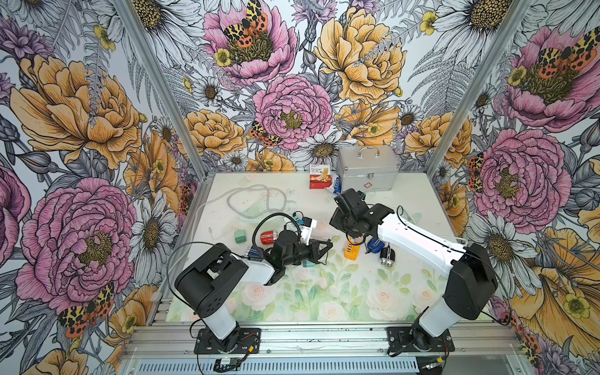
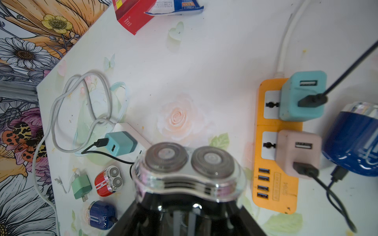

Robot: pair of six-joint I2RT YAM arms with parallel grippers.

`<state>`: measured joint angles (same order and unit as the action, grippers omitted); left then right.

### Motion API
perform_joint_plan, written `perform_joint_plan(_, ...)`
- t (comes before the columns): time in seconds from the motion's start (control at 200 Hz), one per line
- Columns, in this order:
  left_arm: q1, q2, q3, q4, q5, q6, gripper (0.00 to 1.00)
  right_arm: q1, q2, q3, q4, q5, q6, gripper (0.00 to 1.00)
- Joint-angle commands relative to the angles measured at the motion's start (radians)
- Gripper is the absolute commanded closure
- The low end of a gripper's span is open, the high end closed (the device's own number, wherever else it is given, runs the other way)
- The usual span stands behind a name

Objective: Unplug the electric shaver
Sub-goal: Remove the charging cable from the electric shaver, then place the charging cable at the center of the board.

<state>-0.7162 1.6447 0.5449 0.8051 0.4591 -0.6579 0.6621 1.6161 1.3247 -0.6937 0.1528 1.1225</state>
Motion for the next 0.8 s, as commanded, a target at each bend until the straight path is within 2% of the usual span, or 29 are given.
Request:
perform_joint_plan(0.0, -0.009, -0.054, -0.007, -0.087, 0.024, 0.042, 0.93, 0.004, -0.001, 0.028, 0.034, 0.043, -0.032, 0.70)
perform_joint_plan(0.215, -0.045, -0.113, 0.011, -0.354, -0.029, 0.151, 0.91, -0.010, -0.002, 0.031, 0.033, 0.070, -0.077, 0.70)
perform_joint_plan(0.345, -0.048, -0.122, -0.006, -0.408, -0.047, 0.164, 0.88, -0.021, -0.004, 0.025, 0.033, 0.077, -0.096, 0.70)
perform_joint_plan(0.796, -0.098, -0.014, 0.032, -0.489, -0.057, 0.171, 0.77, -0.027, 0.018, 0.022, 0.031, 0.083, -0.158, 0.70)
